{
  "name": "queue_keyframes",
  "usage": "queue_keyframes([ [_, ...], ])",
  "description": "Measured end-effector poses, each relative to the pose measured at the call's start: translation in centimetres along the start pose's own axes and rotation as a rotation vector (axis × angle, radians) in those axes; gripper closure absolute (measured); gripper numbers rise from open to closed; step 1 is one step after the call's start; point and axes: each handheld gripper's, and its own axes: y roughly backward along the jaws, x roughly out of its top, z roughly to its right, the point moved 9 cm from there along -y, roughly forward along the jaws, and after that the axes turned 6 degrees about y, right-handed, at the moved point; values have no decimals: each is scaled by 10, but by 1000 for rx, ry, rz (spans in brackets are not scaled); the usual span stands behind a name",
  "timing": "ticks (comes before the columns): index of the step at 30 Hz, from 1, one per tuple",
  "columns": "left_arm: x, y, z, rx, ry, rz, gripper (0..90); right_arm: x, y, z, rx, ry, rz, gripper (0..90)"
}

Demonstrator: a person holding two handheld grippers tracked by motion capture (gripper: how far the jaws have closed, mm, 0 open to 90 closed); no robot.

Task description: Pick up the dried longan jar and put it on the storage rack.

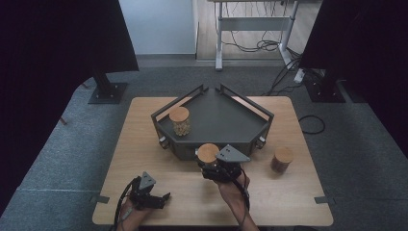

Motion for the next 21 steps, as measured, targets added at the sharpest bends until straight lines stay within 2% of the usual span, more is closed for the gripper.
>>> queue_keyframes([
  [21,0,0,0,-3,-4,-2,23,12,-3,4,-2,9,13,241],
])
